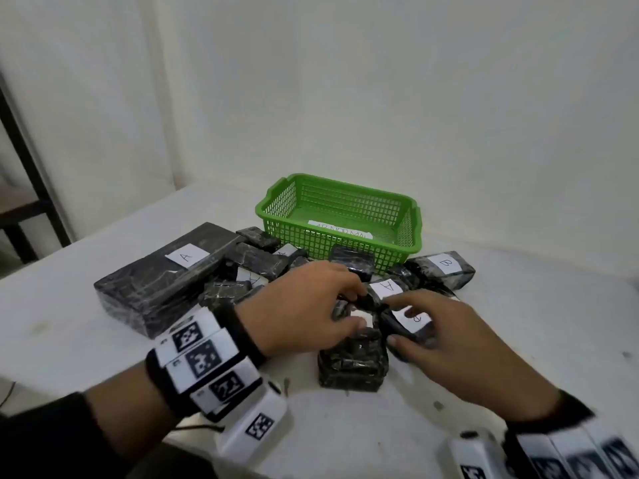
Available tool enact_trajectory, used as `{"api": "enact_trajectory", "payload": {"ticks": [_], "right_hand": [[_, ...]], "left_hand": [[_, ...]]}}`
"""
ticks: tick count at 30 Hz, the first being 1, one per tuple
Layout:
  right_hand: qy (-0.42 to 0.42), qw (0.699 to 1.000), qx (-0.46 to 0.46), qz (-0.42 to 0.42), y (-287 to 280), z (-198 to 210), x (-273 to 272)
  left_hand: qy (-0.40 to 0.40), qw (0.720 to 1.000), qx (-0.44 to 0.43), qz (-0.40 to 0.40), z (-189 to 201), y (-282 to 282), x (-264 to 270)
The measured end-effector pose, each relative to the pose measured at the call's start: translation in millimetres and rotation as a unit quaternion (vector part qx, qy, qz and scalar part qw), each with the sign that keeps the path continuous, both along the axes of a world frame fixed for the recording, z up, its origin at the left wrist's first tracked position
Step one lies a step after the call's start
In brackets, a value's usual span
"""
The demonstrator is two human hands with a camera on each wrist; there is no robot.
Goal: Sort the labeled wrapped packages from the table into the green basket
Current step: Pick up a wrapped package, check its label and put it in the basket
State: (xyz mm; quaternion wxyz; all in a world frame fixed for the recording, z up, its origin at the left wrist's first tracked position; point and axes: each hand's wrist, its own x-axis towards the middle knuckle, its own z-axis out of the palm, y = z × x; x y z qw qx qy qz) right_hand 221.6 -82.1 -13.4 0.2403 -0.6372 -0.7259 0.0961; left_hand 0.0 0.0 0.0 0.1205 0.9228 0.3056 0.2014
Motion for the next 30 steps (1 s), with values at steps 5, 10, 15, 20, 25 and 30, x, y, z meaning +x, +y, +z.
{"api": "enact_trajectory", "payload": {"ticks": [5,10,15,20,25,30], "right_hand": [[-0.055,0.987,-0.135,0.063,27,-8,-16],[-0.085,0.982,-0.156,0.065,34,-16,-24],[-0.044,0.984,-0.159,0.067,36,-14,-18],[0.055,0.985,-0.155,0.055,42,-6,-4],[0.286,0.952,-0.096,0.048,61,-3,10],[0.412,0.909,-0.048,0.040,80,-2,2]], "left_hand": [[0.158,0.986,-0.051,-0.015,-13,10,14],[0.201,0.979,-0.036,0.005,-29,8,16],[0.184,0.980,-0.073,0.007,-23,16,19],[0.079,0.983,-0.159,0.032,-11,26,8],[-0.137,0.946,-0.292,0.042,-2,45,-2],[-0.331,0.883,-0.329,0.052,-9,61,8]]}}
